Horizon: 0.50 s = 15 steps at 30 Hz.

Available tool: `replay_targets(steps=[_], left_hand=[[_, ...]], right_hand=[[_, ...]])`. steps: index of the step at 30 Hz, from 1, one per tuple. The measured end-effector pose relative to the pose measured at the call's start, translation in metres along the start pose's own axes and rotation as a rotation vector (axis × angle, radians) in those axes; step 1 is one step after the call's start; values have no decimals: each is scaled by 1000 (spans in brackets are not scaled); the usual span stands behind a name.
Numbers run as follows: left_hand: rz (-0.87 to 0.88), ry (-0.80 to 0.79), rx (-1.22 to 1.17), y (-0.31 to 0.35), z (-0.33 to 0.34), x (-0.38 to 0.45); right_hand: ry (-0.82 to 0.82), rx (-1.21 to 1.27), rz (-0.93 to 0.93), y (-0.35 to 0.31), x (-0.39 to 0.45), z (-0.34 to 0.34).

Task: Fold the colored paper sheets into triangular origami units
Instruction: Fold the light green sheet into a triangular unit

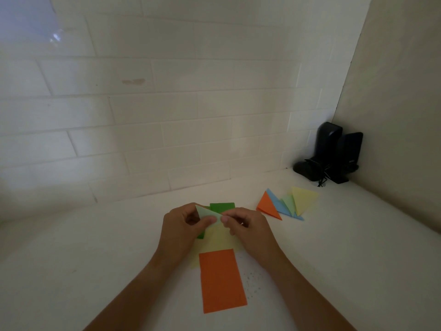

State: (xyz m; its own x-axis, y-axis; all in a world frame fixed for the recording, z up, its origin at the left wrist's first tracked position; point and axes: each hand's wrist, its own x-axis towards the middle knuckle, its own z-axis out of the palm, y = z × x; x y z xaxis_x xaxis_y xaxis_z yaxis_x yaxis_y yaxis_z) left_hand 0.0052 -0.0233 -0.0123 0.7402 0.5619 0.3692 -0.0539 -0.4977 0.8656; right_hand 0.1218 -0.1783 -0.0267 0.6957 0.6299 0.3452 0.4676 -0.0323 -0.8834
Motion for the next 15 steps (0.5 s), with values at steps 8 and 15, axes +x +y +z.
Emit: replay_targets(steps=[8, 15], left_hand=[[-36, -36, -74, 0, 0, 0], [-86, -92, -108, 0, -1, -1]], right_hand=[[-29, -12, 8, -2, -2, 0], [-83, -57, 2, -4, -2, 0]])
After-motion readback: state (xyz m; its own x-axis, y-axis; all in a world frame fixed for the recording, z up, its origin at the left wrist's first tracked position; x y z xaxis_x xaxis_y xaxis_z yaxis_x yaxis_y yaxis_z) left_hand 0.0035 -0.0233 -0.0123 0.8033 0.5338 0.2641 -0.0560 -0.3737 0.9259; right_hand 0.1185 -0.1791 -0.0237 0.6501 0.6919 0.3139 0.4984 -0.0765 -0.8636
